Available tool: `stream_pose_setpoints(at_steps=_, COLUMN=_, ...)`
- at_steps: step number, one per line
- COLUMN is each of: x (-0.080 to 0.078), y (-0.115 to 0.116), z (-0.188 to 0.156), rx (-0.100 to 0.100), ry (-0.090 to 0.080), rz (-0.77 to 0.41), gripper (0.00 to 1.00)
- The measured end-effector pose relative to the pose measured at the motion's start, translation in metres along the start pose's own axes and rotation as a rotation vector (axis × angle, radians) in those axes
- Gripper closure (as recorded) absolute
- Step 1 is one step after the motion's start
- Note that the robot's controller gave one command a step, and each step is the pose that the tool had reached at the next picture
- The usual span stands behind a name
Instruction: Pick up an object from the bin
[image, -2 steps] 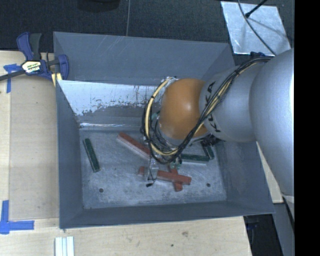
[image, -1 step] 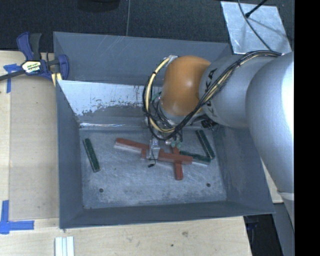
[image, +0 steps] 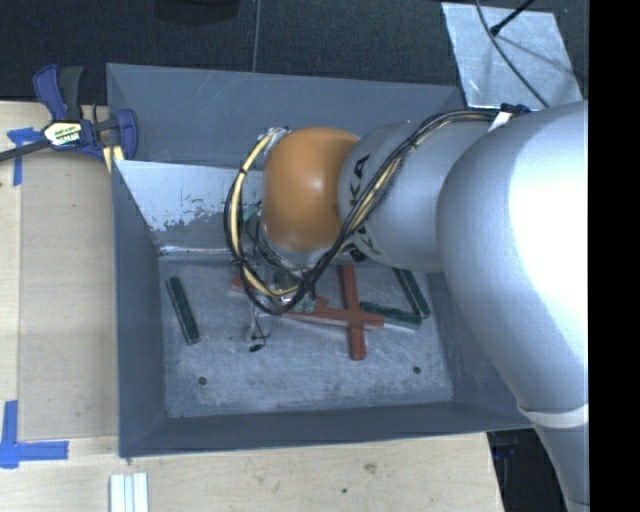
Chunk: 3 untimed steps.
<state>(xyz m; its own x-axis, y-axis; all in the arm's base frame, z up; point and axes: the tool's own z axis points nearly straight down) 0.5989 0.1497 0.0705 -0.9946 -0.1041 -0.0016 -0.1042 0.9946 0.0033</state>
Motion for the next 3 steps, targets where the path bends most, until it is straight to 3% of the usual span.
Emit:
stream_pose_setpoints(at_steps=1, x=-0.007, y=-0.074, z=0.0, rx=0.005, ry=-0.002, rz=0.099, gripper=0.0)
stream_pose_setpoints(at_steps=2, x=0.0, y=-0.033, z=0.0, rx=0.003, ry=0.003, rz=-0.227, gripper=0.0)
stream_pose_setpoints(at_steps=3, x=0.0, y=-0.032, z=-0.001, rx=0.001, ry=0.001, rz=-0.226, gripper=1.0)
